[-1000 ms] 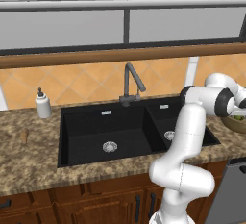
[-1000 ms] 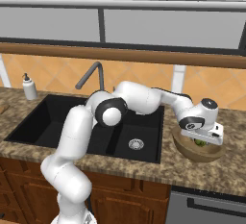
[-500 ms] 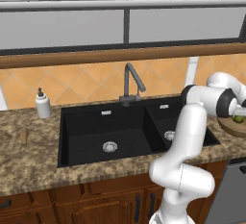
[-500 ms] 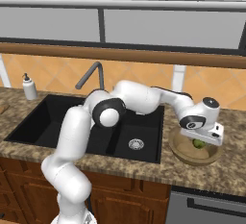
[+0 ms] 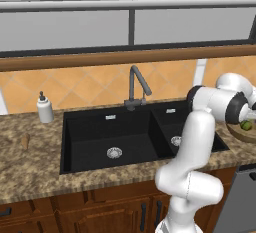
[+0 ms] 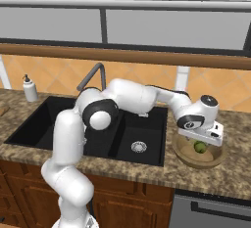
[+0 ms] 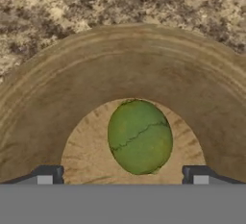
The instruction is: Pick the lime from the sink and place it in the bowl. Then pick the bowl and place it in the microwave. Then close the microwave door and press the start button.
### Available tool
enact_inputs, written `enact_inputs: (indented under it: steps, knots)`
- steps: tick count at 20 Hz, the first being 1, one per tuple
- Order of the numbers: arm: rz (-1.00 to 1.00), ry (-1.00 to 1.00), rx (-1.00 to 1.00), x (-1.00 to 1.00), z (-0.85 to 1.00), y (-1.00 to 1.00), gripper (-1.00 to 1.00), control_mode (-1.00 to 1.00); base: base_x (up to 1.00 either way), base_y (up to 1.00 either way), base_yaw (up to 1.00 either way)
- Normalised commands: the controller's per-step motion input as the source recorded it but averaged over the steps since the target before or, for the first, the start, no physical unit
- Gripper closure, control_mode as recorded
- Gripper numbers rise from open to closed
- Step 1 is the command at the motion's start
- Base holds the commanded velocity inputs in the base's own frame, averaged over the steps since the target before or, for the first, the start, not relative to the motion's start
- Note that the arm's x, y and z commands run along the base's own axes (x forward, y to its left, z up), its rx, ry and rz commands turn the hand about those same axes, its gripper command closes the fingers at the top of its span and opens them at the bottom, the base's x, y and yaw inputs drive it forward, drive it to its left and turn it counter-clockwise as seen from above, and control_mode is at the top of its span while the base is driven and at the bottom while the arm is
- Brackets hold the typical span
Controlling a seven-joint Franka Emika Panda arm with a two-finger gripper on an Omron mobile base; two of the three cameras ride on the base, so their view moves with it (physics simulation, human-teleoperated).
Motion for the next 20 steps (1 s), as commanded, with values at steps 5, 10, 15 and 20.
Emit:
enact_inputs:
  steps: [5,10,15,20]
  knots:
    - [0.0,0.02,-0.12,-0.13,0.4,0.53,-1.0,-1.0,0.0,0.0,0.0]
    - [0.0,0.07,-0.02,-0.08,0.01,0.59,-1.0,-1.0,0.0,0.0,0.0]
    - [0.0,0.03,0.0,0.11,0.0,0.2,-1.0,-1.0,0.0,0.0,0.0]
    - [0.0,0.01,0.0,0.17,-0.11,0.0,-1.0,-1.0,0.0,0.0,0.0]
